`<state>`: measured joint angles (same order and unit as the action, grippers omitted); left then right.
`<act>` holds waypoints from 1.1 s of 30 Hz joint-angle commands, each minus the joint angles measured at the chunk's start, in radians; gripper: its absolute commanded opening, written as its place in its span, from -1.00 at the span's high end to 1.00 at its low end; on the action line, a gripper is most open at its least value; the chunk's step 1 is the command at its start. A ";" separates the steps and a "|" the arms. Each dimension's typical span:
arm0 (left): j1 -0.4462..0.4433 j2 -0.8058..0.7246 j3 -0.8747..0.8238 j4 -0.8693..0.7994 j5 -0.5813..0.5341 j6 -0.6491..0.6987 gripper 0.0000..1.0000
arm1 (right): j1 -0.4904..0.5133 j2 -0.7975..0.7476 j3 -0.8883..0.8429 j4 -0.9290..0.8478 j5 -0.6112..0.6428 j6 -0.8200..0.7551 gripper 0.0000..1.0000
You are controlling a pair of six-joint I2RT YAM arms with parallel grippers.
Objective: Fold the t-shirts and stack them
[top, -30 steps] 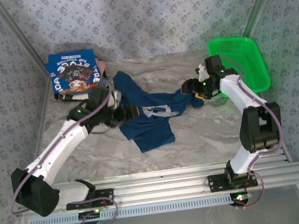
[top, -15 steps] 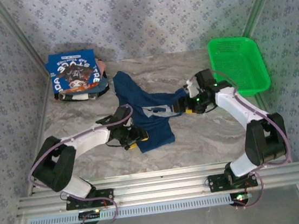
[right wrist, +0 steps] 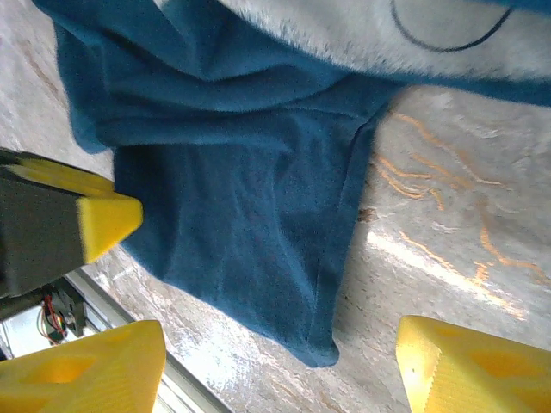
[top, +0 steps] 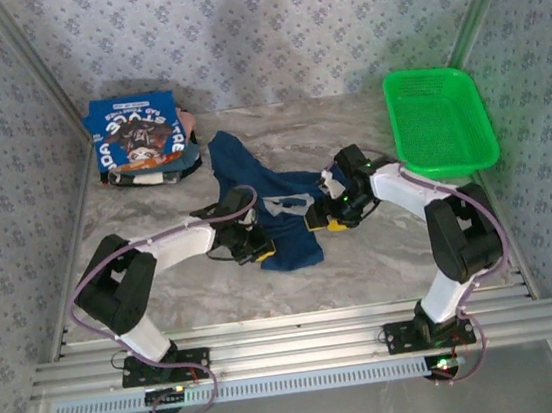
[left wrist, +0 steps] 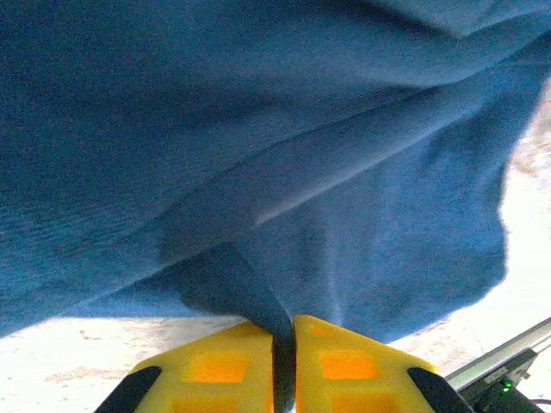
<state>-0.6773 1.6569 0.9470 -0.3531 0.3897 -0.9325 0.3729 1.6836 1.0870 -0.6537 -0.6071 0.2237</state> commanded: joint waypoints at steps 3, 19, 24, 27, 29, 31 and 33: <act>-0.007 -0.019 0.075 -0.081 -0.023 0.043 0.76 | 0.034 0.066 0.054 0.000 0.001 0.009 -0.43; 0.002 0.020 0.030 -0.045 -0.007 0.026 0.32 | 0.044 0.201 0.165 -0.018 0.002 0.032 -0.41; -0.023 -0.017 -0.050 0.076 0.023 -0.032 0.11 | 0.044 0.218 0.164 -0.014 -0.009 0.031 -0.41; -0.042 -0.019 -0.070 0.061 0.007 -0.037 0.10 | 0.044 0.225 0.166 -0.006 -0.026 0.030 -0.41; -0.049 -0.032 -0.101 0.077 -0.005 -0.055 0.09 | 0.049 0.223 0.167 0.002 -0.045 0.029 -0.40; -0.050 -0.043 -0.122 0.108 -0.013 -0.072 0.07 | 0.055 0.220 0.167 0.002 -0.057 0.024 -0.39; -0.057 -0.041 -0.116 0.146 -0.006 -0.077 0.07 | 0.059 0.222 0.162 -0.002 -0.062 0.020 -0.35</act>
<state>-0.7238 1.6409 0.8383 -0.2707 0.3779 -0.9802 0.4187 1.8893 1.2316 -0.6464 -0.6327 0.2462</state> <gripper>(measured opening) 0.462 0.682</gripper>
